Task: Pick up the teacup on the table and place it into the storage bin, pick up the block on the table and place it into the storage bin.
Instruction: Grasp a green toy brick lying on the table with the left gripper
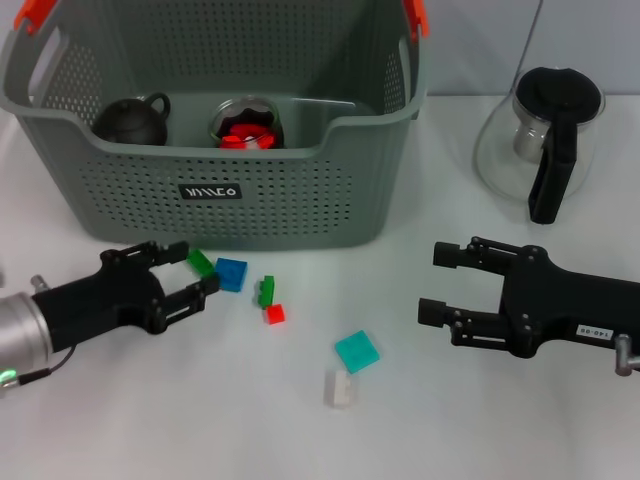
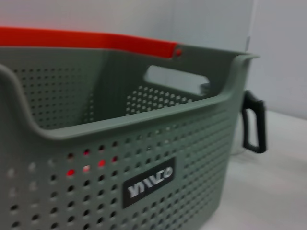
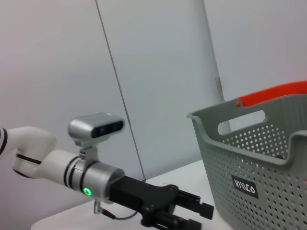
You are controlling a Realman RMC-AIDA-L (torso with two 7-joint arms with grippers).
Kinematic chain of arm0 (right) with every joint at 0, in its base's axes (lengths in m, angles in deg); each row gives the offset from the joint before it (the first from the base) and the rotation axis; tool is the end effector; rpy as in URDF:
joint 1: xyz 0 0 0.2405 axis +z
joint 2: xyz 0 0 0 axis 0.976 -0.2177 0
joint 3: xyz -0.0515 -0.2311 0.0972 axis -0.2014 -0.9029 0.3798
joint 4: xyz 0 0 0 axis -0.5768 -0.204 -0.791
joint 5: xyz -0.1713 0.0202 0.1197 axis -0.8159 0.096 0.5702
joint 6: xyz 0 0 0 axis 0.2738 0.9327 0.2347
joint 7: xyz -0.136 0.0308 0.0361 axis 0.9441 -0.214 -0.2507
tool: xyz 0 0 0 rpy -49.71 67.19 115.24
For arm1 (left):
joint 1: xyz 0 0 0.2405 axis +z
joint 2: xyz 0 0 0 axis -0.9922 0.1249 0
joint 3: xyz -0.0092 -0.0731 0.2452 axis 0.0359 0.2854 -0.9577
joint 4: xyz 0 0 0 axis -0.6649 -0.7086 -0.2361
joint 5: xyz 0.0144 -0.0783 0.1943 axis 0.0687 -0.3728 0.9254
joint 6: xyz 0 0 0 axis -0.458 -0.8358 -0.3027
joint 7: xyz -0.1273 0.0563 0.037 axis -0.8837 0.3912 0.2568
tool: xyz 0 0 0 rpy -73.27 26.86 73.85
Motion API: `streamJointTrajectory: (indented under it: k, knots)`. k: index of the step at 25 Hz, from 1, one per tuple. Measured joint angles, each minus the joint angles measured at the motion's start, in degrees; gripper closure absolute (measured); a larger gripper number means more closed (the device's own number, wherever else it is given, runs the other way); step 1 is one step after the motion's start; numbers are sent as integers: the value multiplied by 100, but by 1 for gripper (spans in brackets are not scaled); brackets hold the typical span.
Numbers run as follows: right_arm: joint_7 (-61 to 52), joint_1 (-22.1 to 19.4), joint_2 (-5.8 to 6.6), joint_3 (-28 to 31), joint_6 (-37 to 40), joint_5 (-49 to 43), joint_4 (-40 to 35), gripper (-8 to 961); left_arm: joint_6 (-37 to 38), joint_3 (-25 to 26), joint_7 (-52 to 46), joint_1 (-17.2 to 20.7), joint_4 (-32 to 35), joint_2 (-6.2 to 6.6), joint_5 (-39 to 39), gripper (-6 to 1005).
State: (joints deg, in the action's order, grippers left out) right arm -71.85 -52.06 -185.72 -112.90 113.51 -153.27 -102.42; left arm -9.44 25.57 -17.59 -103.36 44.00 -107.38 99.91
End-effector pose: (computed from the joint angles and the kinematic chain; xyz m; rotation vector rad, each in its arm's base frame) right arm 0.2570 0.2937 -0.0232 -2.7515 0.5118 0.9731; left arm -0.3281 0.2912 -0.0162 -2.4128 -0.6236 -0.5800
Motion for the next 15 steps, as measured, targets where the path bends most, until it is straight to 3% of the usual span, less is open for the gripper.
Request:
streamJointTrajectory:
  k: [15]
  knots:
    - [-3, -32, 0, -1, 0, 1, 0, 133, -1400, -404, 31, -329, -251, -19, 152, 388]
